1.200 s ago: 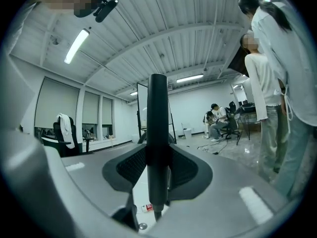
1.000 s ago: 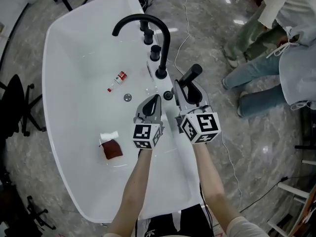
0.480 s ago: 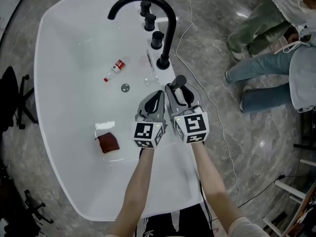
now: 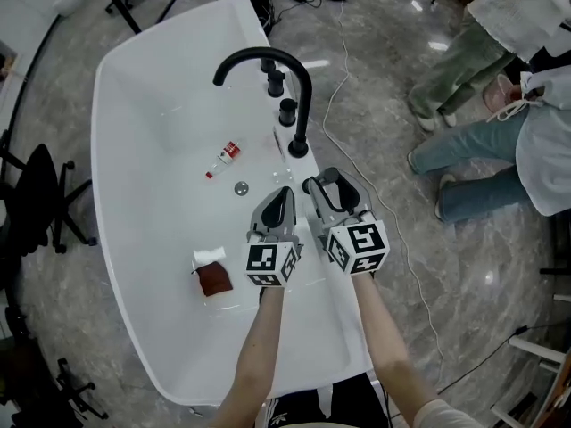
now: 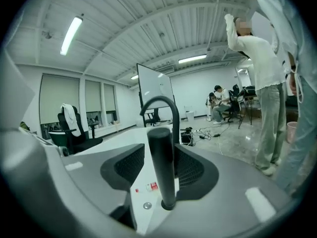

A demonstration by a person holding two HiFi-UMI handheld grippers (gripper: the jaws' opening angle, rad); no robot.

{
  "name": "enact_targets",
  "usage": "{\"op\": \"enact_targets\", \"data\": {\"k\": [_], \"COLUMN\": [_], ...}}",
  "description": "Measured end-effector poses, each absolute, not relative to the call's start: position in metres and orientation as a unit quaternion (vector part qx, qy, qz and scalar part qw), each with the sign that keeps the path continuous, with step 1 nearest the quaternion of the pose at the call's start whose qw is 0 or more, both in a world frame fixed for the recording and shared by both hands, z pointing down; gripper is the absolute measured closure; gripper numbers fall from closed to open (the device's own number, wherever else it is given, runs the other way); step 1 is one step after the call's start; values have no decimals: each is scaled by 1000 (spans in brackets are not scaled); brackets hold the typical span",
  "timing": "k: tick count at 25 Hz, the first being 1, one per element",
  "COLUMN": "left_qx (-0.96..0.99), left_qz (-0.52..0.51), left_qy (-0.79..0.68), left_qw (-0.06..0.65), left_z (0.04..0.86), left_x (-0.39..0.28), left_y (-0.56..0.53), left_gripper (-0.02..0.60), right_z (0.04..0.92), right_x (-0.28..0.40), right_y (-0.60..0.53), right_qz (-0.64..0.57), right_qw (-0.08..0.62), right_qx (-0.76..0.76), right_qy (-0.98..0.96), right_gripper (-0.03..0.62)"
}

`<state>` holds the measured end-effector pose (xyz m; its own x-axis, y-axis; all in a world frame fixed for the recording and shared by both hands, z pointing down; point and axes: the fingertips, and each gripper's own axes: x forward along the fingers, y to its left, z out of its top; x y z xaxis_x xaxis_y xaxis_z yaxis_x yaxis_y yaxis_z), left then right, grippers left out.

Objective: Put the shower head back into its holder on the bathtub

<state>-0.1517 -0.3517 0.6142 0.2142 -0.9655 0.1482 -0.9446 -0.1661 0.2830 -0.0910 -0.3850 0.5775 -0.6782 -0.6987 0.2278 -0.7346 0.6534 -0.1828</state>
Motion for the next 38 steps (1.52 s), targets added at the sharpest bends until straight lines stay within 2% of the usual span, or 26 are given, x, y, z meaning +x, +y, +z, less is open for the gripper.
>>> {"op": "enact_targets", "data": {"k": [9, 11, 15, 21, 29, 38], "left_qx": [779, 781, 786, 788, 795, 778], "left_qz": [-39, -31, -24, -58, -19, -24], "left_qy": [-622, -622, -618, -612, -603, -623], "left_qw": [68, 42, 7, -25, -66, -78], "left_z": [455, 419, 356, 263, 245, 234], "left_x": [-145, -137, -123, -105, -76, -60], "left_y": [-293, -273, -218, -140, -56, -29], "left_gripper": [581, 581, 581, 581, 581, 581], "right_z": [406, 372, 317, 249, 242, 235], "right_x": [-81, -72, -35, -1, -21, -2], "right_y": [-313, -294, -238, -146, -43, -14], "right_qz": [87, 71, 69, 74, 18, 0], "right_qw": [-29, -40, -64, -112, -42, -46], "right_qx": [377, 381, 414, 407, 321, 303], "right_qy": [-922, -921, -905, -903, -946, -952], "right_gripper": [402, 446, 591, 591, 591, 591]}}
